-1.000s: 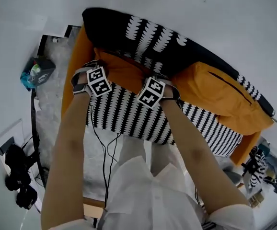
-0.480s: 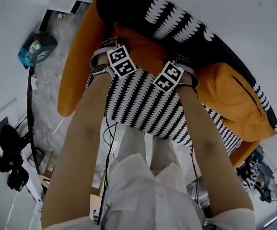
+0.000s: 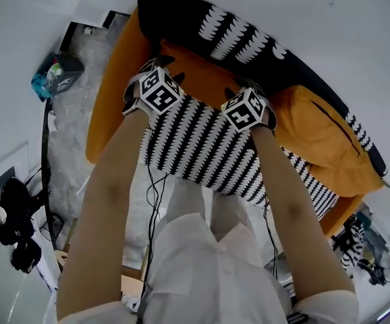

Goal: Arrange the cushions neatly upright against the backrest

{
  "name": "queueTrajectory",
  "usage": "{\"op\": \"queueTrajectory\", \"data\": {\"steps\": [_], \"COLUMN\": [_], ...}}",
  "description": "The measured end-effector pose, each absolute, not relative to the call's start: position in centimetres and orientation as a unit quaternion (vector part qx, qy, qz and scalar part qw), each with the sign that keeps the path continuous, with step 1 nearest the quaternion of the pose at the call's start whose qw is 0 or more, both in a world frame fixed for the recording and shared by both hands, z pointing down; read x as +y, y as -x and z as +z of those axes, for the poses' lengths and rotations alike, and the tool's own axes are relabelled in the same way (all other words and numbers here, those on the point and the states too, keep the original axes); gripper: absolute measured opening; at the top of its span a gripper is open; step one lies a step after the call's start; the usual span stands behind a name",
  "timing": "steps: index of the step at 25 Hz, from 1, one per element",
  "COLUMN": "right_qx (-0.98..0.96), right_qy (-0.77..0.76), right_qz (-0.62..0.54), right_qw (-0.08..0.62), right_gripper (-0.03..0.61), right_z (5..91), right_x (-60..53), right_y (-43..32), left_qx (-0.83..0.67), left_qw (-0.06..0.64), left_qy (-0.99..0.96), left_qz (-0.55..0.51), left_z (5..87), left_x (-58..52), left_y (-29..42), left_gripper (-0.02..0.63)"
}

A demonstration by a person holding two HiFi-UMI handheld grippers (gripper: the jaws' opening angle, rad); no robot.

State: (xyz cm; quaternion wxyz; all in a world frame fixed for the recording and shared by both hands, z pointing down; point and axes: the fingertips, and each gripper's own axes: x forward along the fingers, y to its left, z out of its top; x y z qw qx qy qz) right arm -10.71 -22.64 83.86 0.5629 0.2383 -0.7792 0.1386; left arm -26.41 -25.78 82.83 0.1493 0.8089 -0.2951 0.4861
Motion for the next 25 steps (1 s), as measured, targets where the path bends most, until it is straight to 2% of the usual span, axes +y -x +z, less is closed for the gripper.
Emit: {"op": "queueTrajectory", "data": {"steps": [3,5,6,8,11,18,25], "right_qx": [-0.797,-0.804,-0.808,-0.817,-0.826,-0.842,-0.853], "right_qy": [-0.28,-0.312,-0.327,-0.346,-0.36,-0.405,-0.429], "right_qz": [0.208,0.236,0.245,0.26,0.286,0.318,0.286], "right_qw": [0.493,0.449,0.425,0.381,0.325,0.162,0.08], "right_gripper": [0.138,0.09,0.046,0.008,0.008,0.008,0.008], "right_z": [80.6,78.0,76.5,73.1,67.8,57.7,50.2], "right_x": [-23.0,-23.4,-23.4,-22.7,-19.9,-16.0,-12.4], "right_y": [11.0,10.3,9.8,8.9,6.9,0.0,-6.0], "left_qx": [-0.346,-0.382,-0.398,-0.43,-0.469,-0.502,-0.512], "left_qw": [0.197,0.222,0.23,0.241,0.258,0.229,0.205], "left_qy": [-0.823,-0.823,-0.821,-0.816,-0.807,-0.819,-0.833], "left_qz": [0.406,0.359,0.338,0.301,0.249,0.161,0.04], "left_z": [79.0,76.4,75.0,71.5,66.4,56.7,47.5], "left_x": [-26.3,-26.3,-26.1,-25.0,-21.9,-15.9,-11.0], "left_y": [25.8,25.9,26.1,26.6,27.4,26.9,24.5], "left_gripper": [0.162,0.144,0.127,0.094,0.017,0.014,0.014]}}
